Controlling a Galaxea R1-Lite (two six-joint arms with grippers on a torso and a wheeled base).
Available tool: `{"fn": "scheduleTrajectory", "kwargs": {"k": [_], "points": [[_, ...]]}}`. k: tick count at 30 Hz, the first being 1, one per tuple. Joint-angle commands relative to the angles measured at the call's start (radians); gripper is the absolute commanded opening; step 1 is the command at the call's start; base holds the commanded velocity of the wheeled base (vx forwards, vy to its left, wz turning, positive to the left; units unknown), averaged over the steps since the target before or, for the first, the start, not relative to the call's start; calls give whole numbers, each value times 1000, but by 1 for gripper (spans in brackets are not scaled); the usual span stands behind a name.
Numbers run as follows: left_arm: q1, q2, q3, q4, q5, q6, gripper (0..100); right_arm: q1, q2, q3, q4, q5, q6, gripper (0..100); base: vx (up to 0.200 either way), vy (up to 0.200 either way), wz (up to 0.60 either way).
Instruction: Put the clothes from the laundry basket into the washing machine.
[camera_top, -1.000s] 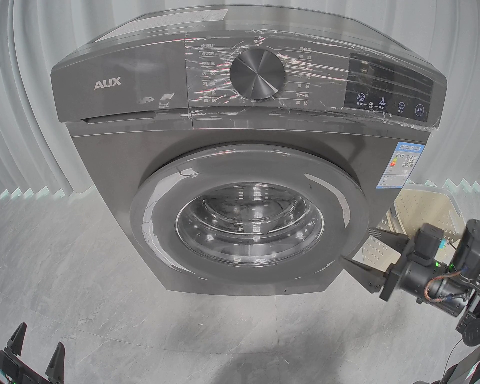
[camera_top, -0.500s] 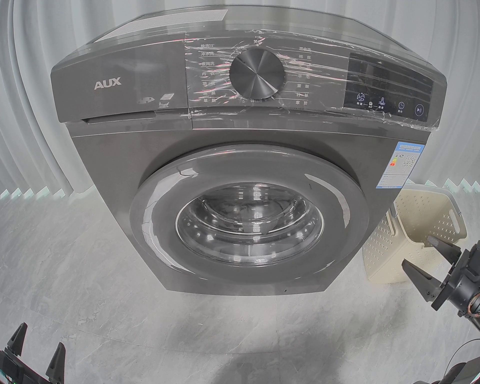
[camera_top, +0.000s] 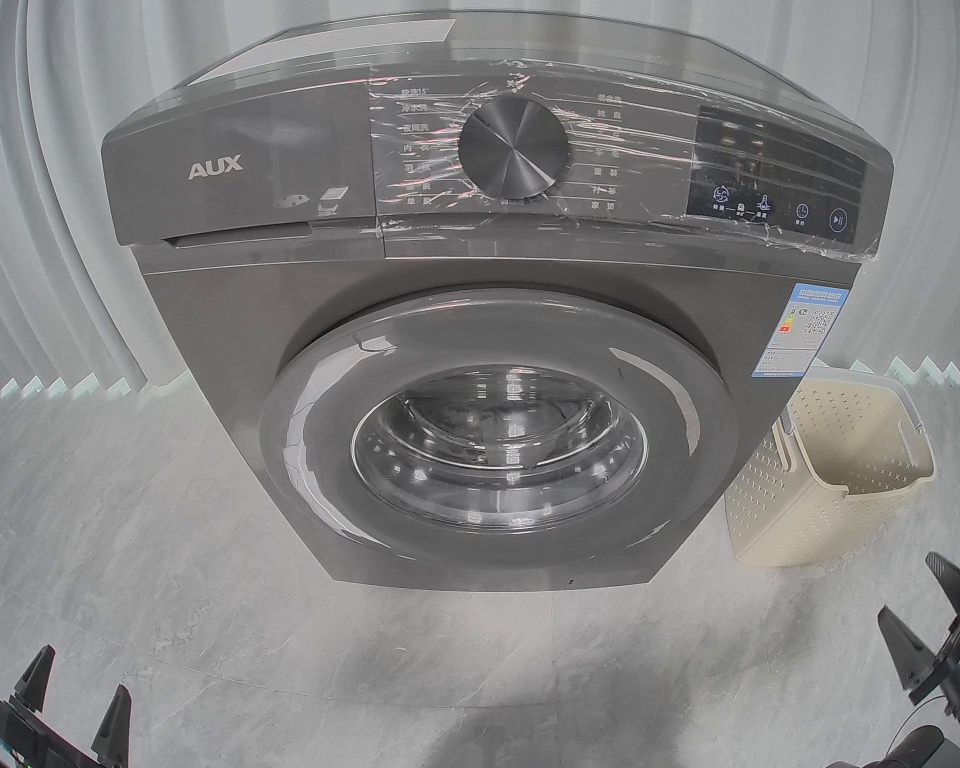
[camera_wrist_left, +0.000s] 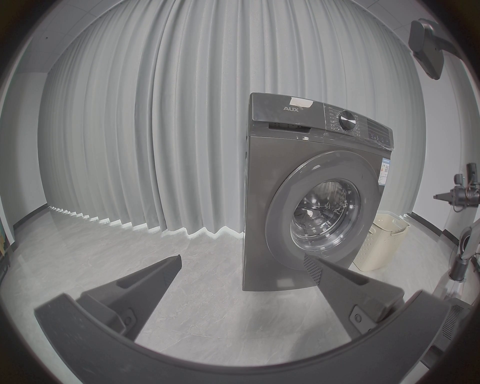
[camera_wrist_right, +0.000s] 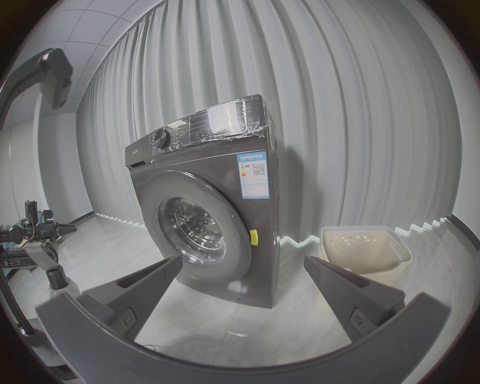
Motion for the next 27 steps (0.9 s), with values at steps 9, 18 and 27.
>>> {"fn": "scheduleTrajectory", "kwargs": {"k": [9, 18, 27], "points": [[0, -13, 16, 0, 0, -5, 100, -121, -445, 18, 400, -122, -1, 100, 0, 0, 0], [0, -15, 16, 0, 2, -8, 100, -124, -445, 18, 453, -142, -42, 100, 0, 0, 0], [0, -13, 16, 0, 2, -13, 100, -124, -445, 18, 455, -141, -36, 100, 0, 0, 0]]}}
